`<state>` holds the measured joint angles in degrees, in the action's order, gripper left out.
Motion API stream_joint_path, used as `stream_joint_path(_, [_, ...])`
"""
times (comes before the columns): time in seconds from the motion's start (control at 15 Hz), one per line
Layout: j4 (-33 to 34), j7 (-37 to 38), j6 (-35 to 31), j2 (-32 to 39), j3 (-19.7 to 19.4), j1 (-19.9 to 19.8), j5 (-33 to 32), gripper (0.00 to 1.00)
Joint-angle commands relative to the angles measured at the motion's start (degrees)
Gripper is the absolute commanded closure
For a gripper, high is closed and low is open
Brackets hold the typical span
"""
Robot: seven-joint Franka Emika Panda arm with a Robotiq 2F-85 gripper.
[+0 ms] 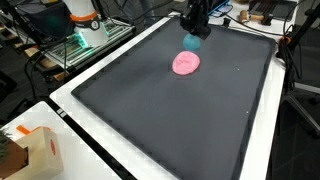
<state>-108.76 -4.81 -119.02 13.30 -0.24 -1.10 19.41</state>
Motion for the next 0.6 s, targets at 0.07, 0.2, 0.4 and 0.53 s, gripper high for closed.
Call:
stream_joint_path(0.07, [-2.78, 10.25, -2.12, -4.43, 0.07, 2.58, -8.58, 0.75])
stream_joint_path(0.2, [-2.81, 14.21, -2.23, -5.33, 0.24, 3.48, -11.7, 0.75])
stream_joint_path(0.4, [-2.66, 18.74, -1.46, -6.46, 0.72, 4.43, -14.37, 0.75])
stream_joint_path(0.53, [-2.66, 20.99, -1.05, -7.09, 1.07, 4.9, -15.28, 0.75])
